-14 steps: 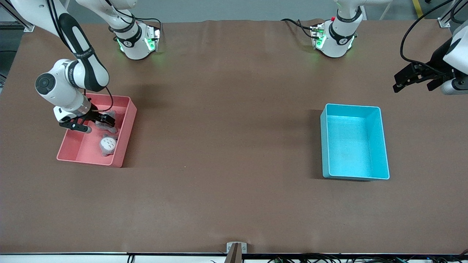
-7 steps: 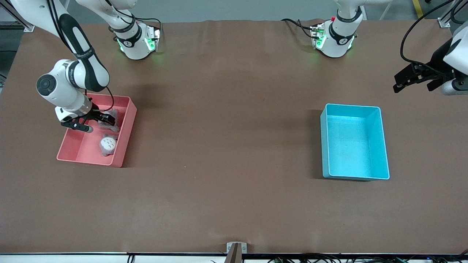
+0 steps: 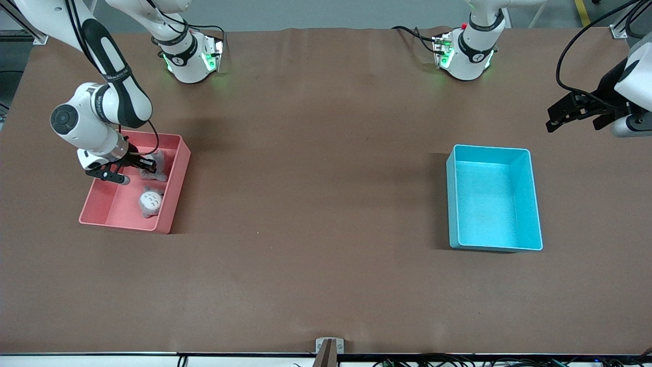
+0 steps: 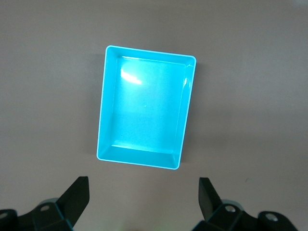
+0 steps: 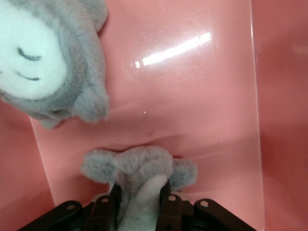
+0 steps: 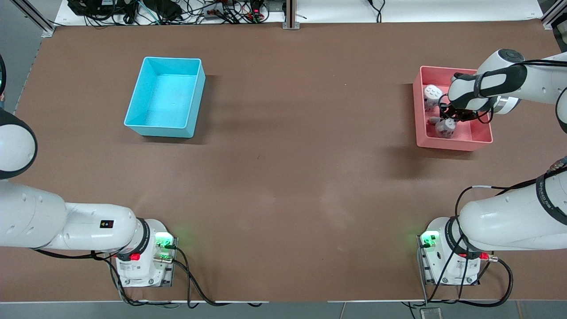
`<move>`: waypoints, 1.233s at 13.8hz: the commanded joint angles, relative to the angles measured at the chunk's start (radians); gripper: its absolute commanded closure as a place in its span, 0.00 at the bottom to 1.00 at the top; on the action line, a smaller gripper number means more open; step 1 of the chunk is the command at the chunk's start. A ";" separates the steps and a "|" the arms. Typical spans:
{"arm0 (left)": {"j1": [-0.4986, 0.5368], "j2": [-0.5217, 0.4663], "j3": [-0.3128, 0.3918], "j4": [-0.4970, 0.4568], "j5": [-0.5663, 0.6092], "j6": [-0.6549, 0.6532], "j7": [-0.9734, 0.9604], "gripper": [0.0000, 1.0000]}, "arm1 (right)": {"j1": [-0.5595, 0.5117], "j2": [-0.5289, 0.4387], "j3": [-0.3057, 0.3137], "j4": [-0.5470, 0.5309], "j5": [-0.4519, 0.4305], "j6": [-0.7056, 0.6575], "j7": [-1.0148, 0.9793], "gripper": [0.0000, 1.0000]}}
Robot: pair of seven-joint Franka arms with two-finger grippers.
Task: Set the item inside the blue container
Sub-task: 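Close the right gripper on the grey plush toy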
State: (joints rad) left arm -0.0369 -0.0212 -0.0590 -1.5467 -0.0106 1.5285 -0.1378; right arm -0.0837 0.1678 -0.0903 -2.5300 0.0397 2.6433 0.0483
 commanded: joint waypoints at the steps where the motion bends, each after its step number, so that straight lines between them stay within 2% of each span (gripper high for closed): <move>1: 0.002 0.007 -0.002 0.016 0.017 0.004 0.013 0.00 | 0.004 -0.010 0.001 -0.018 0.019 -0.010 0.008 0.96; 3: 0.002 0.007 -0.001 0.014 0.017 0.004 0.014 0.00 | 0.004 -0.010 0.001 -0.018 0.019 -0.010 0.008 1.00; 6: -0.003 0.012 -0.002 0.013 0.015 0.009 -0.002 0.00 | 0.005 -0.016 0.001 -0.004 0.019 -0.058 0.008 1.00; 11: -0.003 0.012 -0.004 0.014 0.017 0.007 0.000 0.00 | 0.002 -0.048 -0.002 0.126 0.017 -0.236 -0.007 1.00; 13: -0.004 0.012 -0.004 0.017 0.015 0.007 0.001 0.00 | 0.001 -0.056 -0.003 0.245 0.009 -0.381 -0.007 1.00; 15: -0.009 0.014 -0.004 0.008 0.014 0.016 -0.003 0.00 | 0.002 -0.051 -0.002 0.429 0.009 -0.605 0.014 1.00; 17: -0.003 0.012 -0.004 0.011 0.015 0.015 0.006 0.00 | 0.022 -0.050 0.009 0.567 0.009 -0.764 0.109 1.00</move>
State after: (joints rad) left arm -0.0392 -0.0146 -0.0618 -1.5468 -0.0106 1.5362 -0.1379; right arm -0.0823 0.1141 -0.0886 -2.0810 0.0405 2.0028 0.0805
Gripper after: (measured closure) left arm 0.000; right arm 0.753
